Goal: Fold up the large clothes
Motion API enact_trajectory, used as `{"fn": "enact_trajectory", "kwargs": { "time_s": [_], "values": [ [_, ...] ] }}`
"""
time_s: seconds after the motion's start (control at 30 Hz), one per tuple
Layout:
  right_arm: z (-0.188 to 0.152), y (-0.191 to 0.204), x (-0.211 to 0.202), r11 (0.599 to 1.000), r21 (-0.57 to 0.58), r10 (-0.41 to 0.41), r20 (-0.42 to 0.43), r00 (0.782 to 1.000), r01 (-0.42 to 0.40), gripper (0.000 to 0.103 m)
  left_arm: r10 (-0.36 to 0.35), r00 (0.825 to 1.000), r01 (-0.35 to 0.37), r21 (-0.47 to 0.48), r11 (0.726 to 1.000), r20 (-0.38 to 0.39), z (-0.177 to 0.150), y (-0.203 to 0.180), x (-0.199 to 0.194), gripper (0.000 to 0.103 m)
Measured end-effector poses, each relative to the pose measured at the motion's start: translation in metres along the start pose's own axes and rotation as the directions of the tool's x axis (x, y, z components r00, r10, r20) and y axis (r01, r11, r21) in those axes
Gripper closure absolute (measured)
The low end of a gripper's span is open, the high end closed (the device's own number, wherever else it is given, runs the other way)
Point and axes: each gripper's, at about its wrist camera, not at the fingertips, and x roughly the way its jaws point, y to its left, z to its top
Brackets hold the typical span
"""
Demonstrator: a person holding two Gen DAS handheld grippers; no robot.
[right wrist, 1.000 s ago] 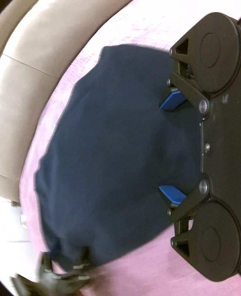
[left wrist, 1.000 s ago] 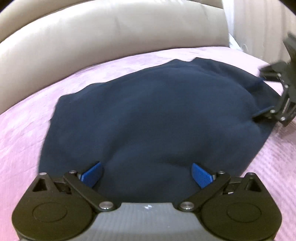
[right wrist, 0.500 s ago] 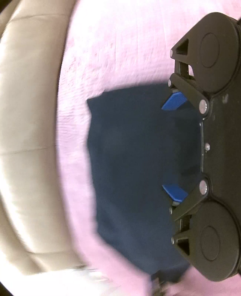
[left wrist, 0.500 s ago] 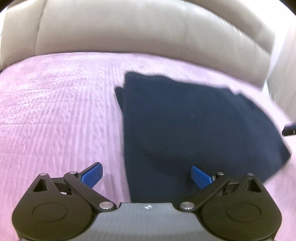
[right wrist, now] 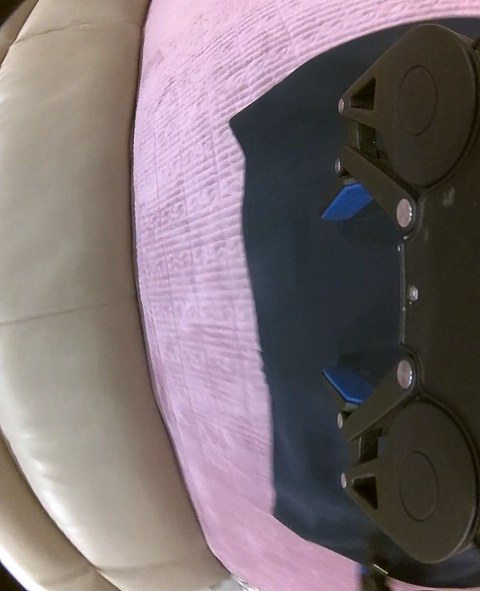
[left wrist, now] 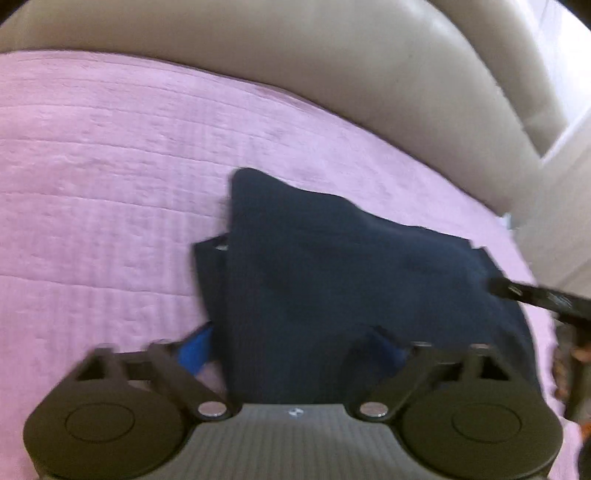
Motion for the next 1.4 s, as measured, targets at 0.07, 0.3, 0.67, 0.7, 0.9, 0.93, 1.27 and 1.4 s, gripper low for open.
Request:
{"fn": "enact_trajectory", "kwargs": {
  "time_s": [0.07,0.3,0.67,0.7,0.9,0.93,1.27,1.4],
  "values": [
    [0.007,0.000,0.010,1.000,-0.017,-0.019,-0.013,1.000,0.019,0.000,-0.016,1.000,0.016,-0.005,1.000,0.008,-0.006,0.001,-0.001,0.002],
    [-0.014,0.007,0.002,0.997,-0.048,-0.063,0.015,0.998,0.063,0.000,-0.093,0.995,0.091,-0.046,0.995,-0.034,-0.042,0.002,-0.023,0.004],
    [-0.075,-0.005,-0.055,0.995,-0.089,-0.036,0.057,0.998,0.041,0.001,-0.166,0.986,0.165,-0.210,0.964,0.014,-0.091,0.008,-0.044,0.008],
    [-0.080,-0.006,-0.063,0.996,-0.084,-0.030,0.069,0.997,0.036,0.001,-0.161,0.987,0.163,-0.229,0.960,0.031,-0.091,0.008,-0.043,0.030],
    [-0.116,0.002,-0.089,0.986,-0.161,-0.024,0.126,0.992,0.044,0.001,-0.189,0.979,0.204,-0.370,0.906,0.078,-0.096,0.013,-0.029,0.057],
    [-0.121,0.003,-0.094,0.987,-0.158,-0.018,0.140,0.990,0.040,0.001,-0.186,0.980,0.200,-0.362,0.910,0.074,-0.096,0.011,-0.029,0.066],
    [-0.188,0.013,-0.126,0.947,-0.312,-0.007,0.218,0.976,0.076,0.001,-0.140,0.971,0.201,-0.345,0.917,0.194,-0.082,-0.037,-0.053,0.079],
    [-0.208,0.009,-0.133,0.948,-0.307,-0.005,0.237,0.972,0.080,0.001,-0.153,0.961,0.226,-0.334,0.915,0.232,-0.072,-0.065,-0.060,0.079]
  ]
}}
